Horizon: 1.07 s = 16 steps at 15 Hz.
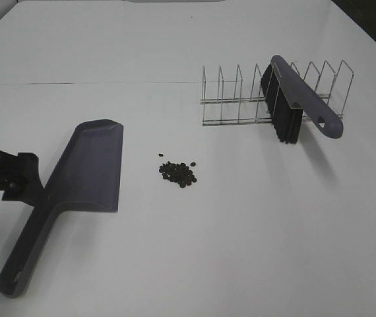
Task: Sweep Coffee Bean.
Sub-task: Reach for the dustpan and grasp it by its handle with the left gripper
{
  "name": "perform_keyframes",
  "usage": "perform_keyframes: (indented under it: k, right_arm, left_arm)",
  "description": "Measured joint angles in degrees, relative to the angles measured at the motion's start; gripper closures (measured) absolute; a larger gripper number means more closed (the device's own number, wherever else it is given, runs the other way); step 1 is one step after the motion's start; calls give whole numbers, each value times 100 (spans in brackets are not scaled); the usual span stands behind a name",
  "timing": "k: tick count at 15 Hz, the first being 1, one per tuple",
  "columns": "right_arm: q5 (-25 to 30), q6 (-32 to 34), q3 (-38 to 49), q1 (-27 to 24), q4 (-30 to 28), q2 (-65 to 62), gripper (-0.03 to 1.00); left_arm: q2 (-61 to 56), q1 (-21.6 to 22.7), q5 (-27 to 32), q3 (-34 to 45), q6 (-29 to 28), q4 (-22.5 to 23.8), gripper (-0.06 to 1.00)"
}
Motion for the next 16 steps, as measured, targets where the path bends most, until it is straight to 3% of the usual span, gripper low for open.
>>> perform_keyframes:
  k: [5, 9, 16]
  right_arm:
    - [0, 0, 0, 0, 0, 0, 43]
    - [0, 0, 0, 0, 0, 0, 43]
    - [0, 0, 0, 0, 0, 0, 43]
  left_arm:
    - [1220, -46, -882, -11, -57, 0, -4]
    - [1839, -46, -911, -361, 52, 0, -3]
    - [2361, -46, -705, -682, 52, 11, 38]
